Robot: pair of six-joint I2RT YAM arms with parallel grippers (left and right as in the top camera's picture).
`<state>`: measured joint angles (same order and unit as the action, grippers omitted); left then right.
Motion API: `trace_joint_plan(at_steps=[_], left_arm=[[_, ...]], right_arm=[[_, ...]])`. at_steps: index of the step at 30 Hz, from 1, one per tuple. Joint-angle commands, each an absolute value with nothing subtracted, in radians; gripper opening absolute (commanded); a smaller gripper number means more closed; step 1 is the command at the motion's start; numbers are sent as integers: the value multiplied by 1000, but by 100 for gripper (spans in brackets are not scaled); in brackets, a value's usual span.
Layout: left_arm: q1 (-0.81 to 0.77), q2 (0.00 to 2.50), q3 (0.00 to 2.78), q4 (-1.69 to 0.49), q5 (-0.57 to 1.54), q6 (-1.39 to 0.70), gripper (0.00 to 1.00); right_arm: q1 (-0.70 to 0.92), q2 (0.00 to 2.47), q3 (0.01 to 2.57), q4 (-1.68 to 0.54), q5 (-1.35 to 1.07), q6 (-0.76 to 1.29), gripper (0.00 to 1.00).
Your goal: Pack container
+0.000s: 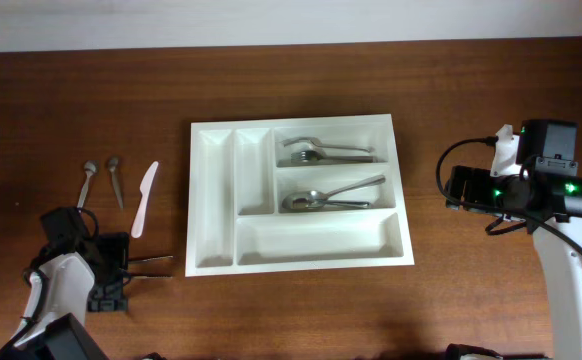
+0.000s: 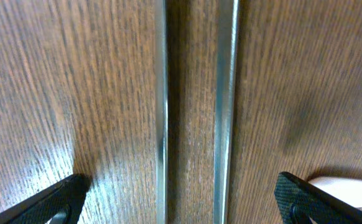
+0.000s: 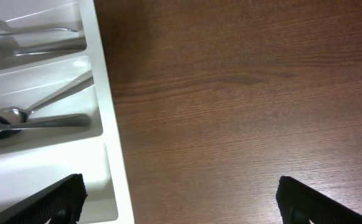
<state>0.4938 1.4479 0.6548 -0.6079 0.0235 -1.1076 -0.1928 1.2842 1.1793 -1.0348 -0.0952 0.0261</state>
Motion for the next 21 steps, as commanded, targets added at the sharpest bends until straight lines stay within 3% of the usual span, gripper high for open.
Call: trace_joint_plan(at_steps=[1, 9, 16, 21], left_arm=[[493, 1461, 640, -560, 112, -1039, 99], [493, 1415, 641, -580, 114, -1058, 100], [493, 1372, 805, -911, 56, -1047, 98], [494, 1396, 951, -994, 32, -1028, 98]], right_arm=[[-189, 1280, 1179, -1031, -101, 35, 99], [-189, 1280, 1179, -1035, -101, 34, 99], [-189, 1280, 1179, -1035, -101, 35, 99], [-189, 1280, 1179, -1028, -101, 35, 99]])
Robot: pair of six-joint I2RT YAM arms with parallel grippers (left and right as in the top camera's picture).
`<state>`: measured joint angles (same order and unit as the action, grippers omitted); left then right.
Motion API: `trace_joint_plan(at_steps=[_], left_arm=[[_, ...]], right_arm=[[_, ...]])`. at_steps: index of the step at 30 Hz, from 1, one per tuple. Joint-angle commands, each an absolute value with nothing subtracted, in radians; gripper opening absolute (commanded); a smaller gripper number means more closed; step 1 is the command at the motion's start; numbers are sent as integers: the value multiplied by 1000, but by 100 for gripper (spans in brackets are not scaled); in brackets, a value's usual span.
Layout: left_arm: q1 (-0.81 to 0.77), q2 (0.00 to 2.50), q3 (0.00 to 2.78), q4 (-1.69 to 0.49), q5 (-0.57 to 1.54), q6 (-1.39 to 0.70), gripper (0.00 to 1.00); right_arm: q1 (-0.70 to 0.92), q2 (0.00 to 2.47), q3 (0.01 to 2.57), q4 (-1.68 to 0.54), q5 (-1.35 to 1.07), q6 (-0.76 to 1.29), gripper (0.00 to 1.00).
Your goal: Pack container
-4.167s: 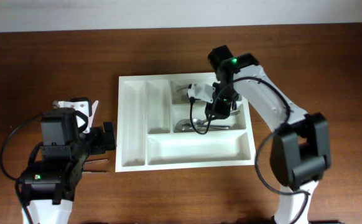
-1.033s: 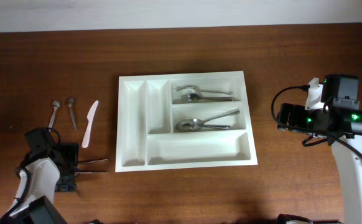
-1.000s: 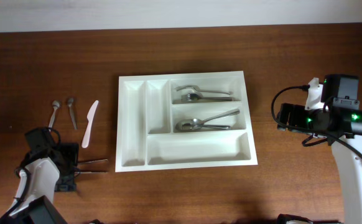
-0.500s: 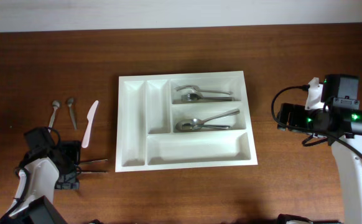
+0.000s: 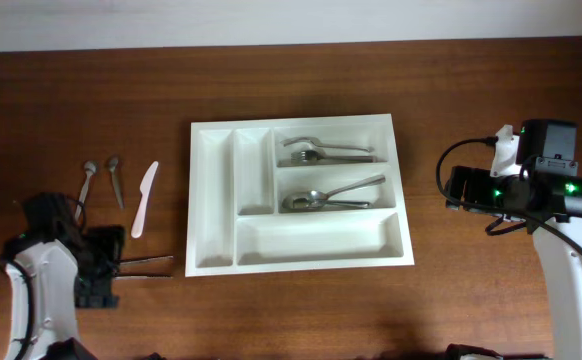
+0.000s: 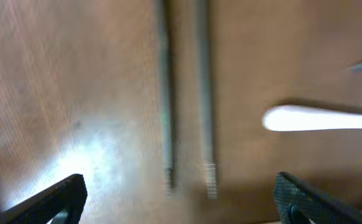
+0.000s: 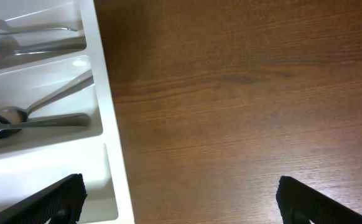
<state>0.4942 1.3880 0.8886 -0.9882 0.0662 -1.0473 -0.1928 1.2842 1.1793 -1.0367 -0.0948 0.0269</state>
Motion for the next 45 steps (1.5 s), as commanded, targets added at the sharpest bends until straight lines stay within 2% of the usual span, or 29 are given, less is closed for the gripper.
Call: trace_joint_plan(at_steps=[1, 11, 30, 32, 35, 40, 42, 45], left_arm=[[494, 1414, 952, -988, 22, -1032, 98], [494, 1622, 953, -910, -5, -1043, 99], [492, 1774, 953, -771, -68, -1038, 96], [492, 1785, 953, -765, -64, -1038, 90], [492, 1795, 953, -766, -65, -1038, 62], [492, 1795, 953, -766, -48, -1038, 41], [492, 1795, 953, -767, -41, -1038, 27], [492, 1795, 953, -772, -39, -1036, 17]], right_arm=[[-189, 1280, 1179, -1026, -102, 35, 99], [-189, 1280, 1197, -1033, -121, 35, 99], [-189, 1280, 1197, -1039, -128, 35, 99], [-189, 1280, 1197, -1039, -128, 35, 99], [-189, 1280, 1197, -1038, -127, 35, 99], [-189, 1280, 1197, -1038, -127, 35, 99], [-189, 1280, 1197, -1039, -127, 35, 99], [-189, 1280, 1197, -1039, -127, 35, 99]])
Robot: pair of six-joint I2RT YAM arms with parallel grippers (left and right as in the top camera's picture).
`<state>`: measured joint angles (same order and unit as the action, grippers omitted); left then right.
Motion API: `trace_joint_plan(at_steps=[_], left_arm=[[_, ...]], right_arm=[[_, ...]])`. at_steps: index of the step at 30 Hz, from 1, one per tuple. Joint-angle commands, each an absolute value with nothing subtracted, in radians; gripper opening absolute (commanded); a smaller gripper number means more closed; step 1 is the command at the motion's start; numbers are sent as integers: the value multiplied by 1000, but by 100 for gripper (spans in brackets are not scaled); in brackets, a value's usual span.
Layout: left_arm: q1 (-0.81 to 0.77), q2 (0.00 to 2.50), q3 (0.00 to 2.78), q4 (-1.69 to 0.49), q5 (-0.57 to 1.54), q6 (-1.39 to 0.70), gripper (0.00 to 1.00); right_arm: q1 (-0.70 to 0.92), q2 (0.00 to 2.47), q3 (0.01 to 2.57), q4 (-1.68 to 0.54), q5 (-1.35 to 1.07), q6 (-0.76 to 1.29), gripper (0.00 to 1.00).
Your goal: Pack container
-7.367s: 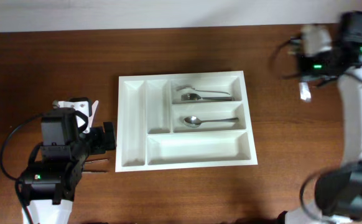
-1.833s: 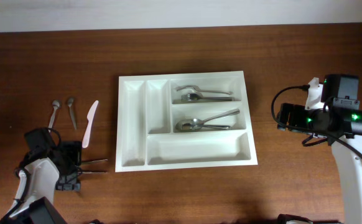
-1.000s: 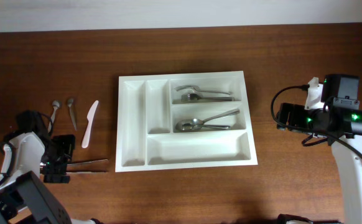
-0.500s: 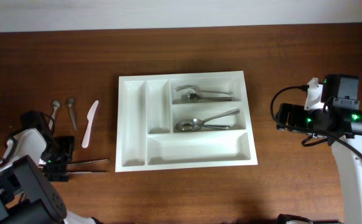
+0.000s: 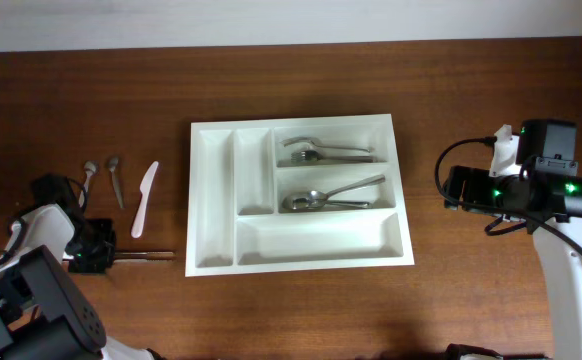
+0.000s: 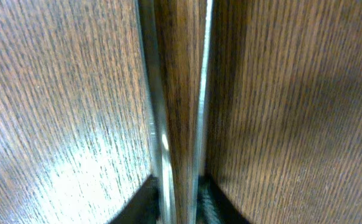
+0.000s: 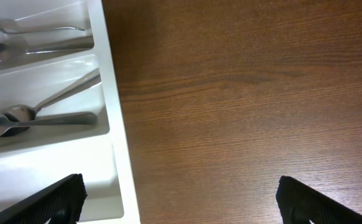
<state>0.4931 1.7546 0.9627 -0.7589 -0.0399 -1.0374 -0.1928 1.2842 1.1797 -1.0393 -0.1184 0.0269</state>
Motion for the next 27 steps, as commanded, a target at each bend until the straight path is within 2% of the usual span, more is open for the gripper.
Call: trace_joint_plan(at_steps=[1, 3, 4, 9, 15, 22, 25, 27], left_arm=[[492, 1795, 953, -771, -33, -1013, 14], [492, 1795, 953, -771, -29, -995, 11], [492, 1795, 953, -777, -29, -992, 2], [491, 1747, 958, -785, -22, -911, 2], [434, 1479, 1038, -785, 72, -694, 2], [230, 1324, 1265, -816, 224, -234, 2], [54, 1326, 1370, -849, 221, 68, 2], [-40, 1326, 1393, -836, 221, 198, 2]], right_arm=[[-189, 1280, 1197, -1040, -128, 35, 99], [-189, 1280, 1197, -1040, -128, 35, 99], [-189, 1280, 1197, -1040, -128, 35, 99], [-189, 1280, 1197, -1040, -127, 35, 99], [-189, 1280, 1197, -1040, -128, 35, 99], [-189, 1280, 1197, -1039, -128, 35, 99], [-189, 1280, 1197, -1039, -128, 35, 99], [-189, 1280, 1197, -1039, -128, 35, 99]])
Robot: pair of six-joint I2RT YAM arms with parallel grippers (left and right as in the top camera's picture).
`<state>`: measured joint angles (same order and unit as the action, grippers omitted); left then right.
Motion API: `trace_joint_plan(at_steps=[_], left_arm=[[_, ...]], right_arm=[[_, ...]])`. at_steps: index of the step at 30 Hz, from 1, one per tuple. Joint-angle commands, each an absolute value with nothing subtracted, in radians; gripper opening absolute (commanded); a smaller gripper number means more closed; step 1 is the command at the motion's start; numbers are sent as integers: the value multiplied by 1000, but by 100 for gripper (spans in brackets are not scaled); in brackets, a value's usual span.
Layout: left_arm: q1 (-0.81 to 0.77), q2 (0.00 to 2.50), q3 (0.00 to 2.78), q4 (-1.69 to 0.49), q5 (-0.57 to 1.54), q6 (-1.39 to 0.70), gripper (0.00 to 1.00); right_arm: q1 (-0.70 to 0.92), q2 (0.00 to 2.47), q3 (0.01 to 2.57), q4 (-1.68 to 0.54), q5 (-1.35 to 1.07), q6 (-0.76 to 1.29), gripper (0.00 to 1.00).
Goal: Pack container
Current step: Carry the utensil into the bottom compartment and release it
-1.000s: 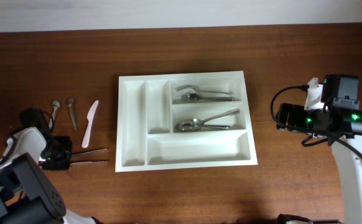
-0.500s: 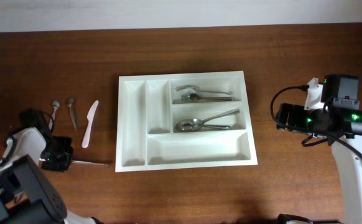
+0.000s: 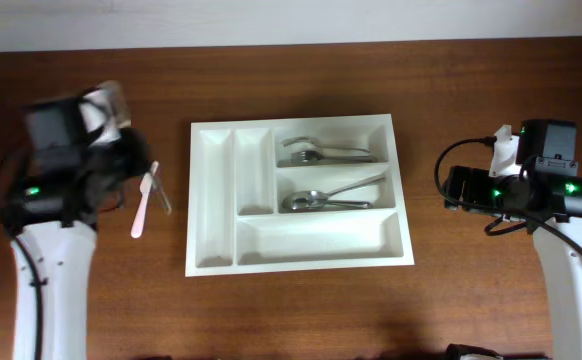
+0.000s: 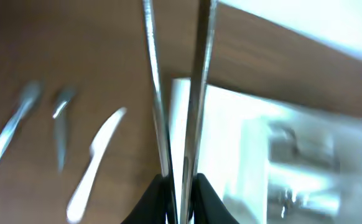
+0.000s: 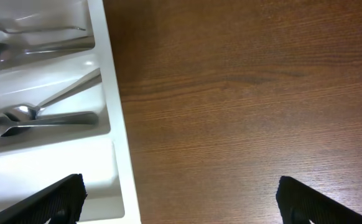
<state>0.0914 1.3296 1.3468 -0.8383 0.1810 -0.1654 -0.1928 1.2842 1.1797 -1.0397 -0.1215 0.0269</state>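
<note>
The white cutlery tray (image 3: 199,200) lies mid-table, with forks (image 3: 321,152) in its top right compartment and spoons (image 3: 326,198) in the one below. My left gripper (image 4: 180,194) is shut on two thin metal sticks (image 4: 156,93), held side by side in the air left of the tray; the overhead view shows the sticks (image 3: 159,196) slanting over the wood. A white plastic knife (image 3: 141,205) lies on the table, and two small spoons (image 4: 60,124) show beyond it in the left wrist view. My right gripper (image 5: 181,205) hangs open over bare wood right of the tray.
The tray's two narrow left compartments (image 3: 252,170) and long front compartment (image 3: 321,240) hold nothing. The tray's right wall (image 5: 116,143) runs along the left of the right wrist view. The left arm (image 3: 61,150) covers the far left of the table.
My left gripper, then low on the table and shut on the two sticks, now holds them in the air farther back, near the tray's left edge. The right arm has barely moved.
My left gripper stood open low over the two sticks at the front left, then a little higher above them. Then it was shut on both sticks on the wood. Now they hang in the air by the tray. The right gripper stayed open throughout.
</note>
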Motion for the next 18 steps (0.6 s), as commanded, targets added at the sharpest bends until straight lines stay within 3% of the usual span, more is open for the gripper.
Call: trace_joint_plan(at_steps=[1, 9, 18], left_arm=[[-116, 1326, 1395, -808, 219, 294, 2], [-483, 1426, 1395, -748, 217, 784, 2], [-707, 1654, 1395, -780, 217, 809, 2]], right_arm=[[-189, 1280, 1197, -1039, -128, 35, 99], [-189, 1280, 1197, -1039, -128, 35, 99], [-189, 1280, 1197, -1040, -127, 35, 99]])
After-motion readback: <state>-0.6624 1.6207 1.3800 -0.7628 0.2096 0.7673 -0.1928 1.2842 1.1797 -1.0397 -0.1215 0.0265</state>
